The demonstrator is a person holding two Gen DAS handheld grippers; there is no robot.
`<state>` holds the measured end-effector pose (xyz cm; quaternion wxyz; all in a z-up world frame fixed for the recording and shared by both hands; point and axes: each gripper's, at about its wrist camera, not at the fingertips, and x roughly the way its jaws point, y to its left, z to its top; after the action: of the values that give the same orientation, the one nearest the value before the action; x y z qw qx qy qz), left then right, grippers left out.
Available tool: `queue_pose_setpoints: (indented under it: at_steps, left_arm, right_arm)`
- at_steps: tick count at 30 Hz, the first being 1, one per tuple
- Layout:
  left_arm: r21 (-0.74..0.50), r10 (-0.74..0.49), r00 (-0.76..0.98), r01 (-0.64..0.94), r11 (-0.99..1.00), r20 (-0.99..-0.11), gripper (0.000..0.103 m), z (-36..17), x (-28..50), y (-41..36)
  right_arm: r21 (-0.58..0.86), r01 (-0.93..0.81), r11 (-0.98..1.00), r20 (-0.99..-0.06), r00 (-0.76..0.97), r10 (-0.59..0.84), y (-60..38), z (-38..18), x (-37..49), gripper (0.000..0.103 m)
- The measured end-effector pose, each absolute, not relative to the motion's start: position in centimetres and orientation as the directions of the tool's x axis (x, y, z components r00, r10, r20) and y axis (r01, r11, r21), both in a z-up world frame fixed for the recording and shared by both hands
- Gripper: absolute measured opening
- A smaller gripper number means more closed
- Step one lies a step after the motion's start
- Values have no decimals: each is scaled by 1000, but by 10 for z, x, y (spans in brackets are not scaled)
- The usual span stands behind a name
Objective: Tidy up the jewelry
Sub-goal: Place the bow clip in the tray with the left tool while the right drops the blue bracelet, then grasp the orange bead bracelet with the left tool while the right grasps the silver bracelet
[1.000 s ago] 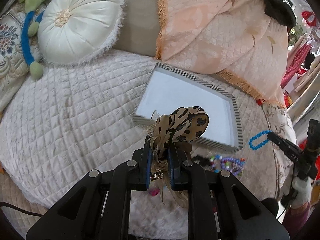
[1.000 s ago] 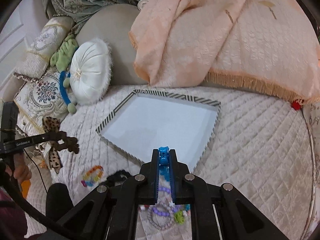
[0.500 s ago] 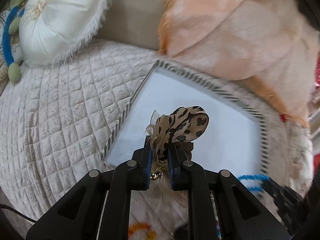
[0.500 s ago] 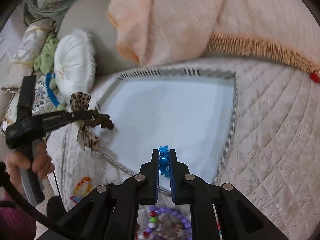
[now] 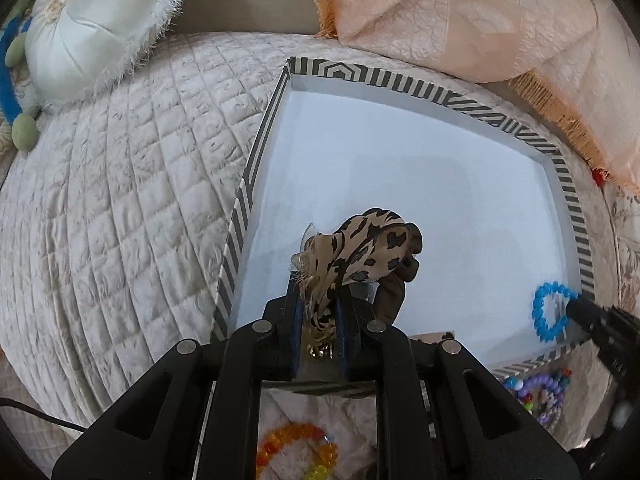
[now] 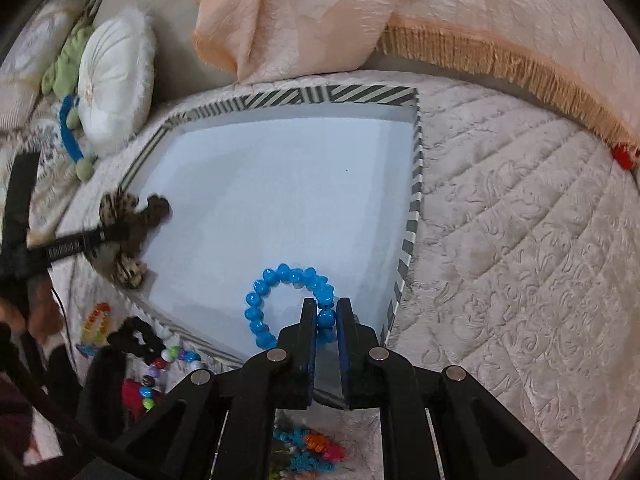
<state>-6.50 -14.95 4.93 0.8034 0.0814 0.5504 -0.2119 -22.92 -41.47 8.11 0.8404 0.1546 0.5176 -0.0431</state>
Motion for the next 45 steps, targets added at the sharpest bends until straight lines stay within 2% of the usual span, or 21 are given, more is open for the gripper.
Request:
queue_pose_setpoints:
  at_steps: [3,5,7,8,10,16,28,31,34,45]
  left_arm:
    - [-116,-257,309,411,904,-916,18,51,-70,-145]
    - [-86,-239,338,410,908,-910,28,55,-74,-142]
    - [-79,-242,362,410,908,-900,41,63,-79,-139]
    - [-84,-251,373,410,908,-893,43,69,-82,-137]
    - [-82,-261,401,411,908,-878,51,81,-88,-133]
    - [-52,-268,474,421,906,-839,53,106,-115,-117]
    - [-29,-267,518,422,906,-813,53,117,-170,-92]
    - [-21,-267,537,420,907,-801,53,122,-180,-87]
    - [-21,-269,547,417,909,-792,53,125,-189,-82]
    - [-16,-276,563,423,906,-779,53,135,-206,-70]
  right_arm:
    - [214,238,947,-862,502,68,-411,91,-235,10]
    - [261,234,937,-837,538,99,-405,97,-242,13]
    - [286,231,930,-819,562,113,-397,105,-250,23]
    - [286,228,931,-815,569,111,-393,107,-254,30]
    - [287,223,932,-803,586,107,-384,114,-258,31]
    - [287,220,932,-780,618,94,-364,129,-273,37]
    - [257,220,941,-764,643,58,-335,146,-304,40]
    - [251,219,943,-759,649,51,-330,150,-312,44]
    - [245,213,946,-756,653,48,-325,153,-318,52]
    - [233,207,950,-757,652,44,-315,158,-339,53]
